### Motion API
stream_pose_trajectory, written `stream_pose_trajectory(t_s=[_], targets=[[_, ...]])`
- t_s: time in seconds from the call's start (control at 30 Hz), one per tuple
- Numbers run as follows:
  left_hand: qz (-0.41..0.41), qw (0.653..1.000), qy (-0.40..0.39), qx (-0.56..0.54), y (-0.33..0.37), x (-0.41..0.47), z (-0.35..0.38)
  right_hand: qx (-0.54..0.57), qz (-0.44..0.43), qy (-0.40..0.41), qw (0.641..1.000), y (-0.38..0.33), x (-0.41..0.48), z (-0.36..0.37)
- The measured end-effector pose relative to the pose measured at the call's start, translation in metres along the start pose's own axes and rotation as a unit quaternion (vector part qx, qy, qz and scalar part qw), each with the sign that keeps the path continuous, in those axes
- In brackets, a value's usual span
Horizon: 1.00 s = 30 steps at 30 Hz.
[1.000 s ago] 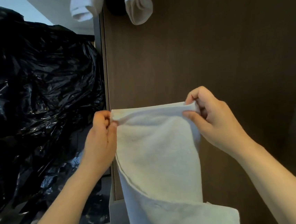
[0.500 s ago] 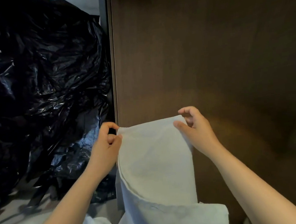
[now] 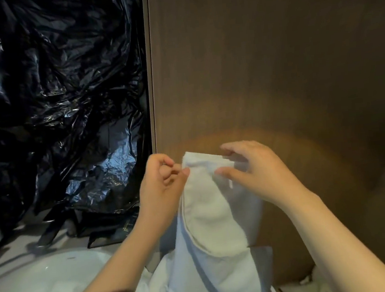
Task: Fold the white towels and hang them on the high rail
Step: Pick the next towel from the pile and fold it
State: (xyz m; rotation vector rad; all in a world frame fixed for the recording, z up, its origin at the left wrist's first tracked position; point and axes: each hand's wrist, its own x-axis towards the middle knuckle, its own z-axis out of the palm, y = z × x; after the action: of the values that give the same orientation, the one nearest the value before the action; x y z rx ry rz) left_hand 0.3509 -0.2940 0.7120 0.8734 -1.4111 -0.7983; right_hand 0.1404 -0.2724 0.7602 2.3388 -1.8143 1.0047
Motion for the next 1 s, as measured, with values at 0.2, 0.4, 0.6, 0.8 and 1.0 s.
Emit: stream_pose_trajectory(t_s=[0.2,0.4,0.6,0.8,1.0], targets=[[0.047,0.998,-0.03,-0.002,0.013,-0.004,0.023,0.028,-0.044,-0.064,0.997,-0.012,0.007,-0.007],[0.007,0.995,-0.093,0.023,-0.001,-0.026,0.025,0.033,-0.041,0.013,0.999,-0.003,-0.001,-0.006],[-0.032,0.994,-0.087,0.056,-0.018,-0.044,0.025,0.04,-0.031,0.046,0.998,0.0,-0.004,-0.017],[-0.033,0.986,-0.098,0.129,-0.033,-0.048,0.027,0.053,-0.007,0.109,0.993,-0.001,-0.01,-0.023],[-0.085,0.975,-0.127,0.158,-0.047,-0.054,0.033,0.078,0.02,0.182,0.98,-0.002,-0.013,-0.033]])
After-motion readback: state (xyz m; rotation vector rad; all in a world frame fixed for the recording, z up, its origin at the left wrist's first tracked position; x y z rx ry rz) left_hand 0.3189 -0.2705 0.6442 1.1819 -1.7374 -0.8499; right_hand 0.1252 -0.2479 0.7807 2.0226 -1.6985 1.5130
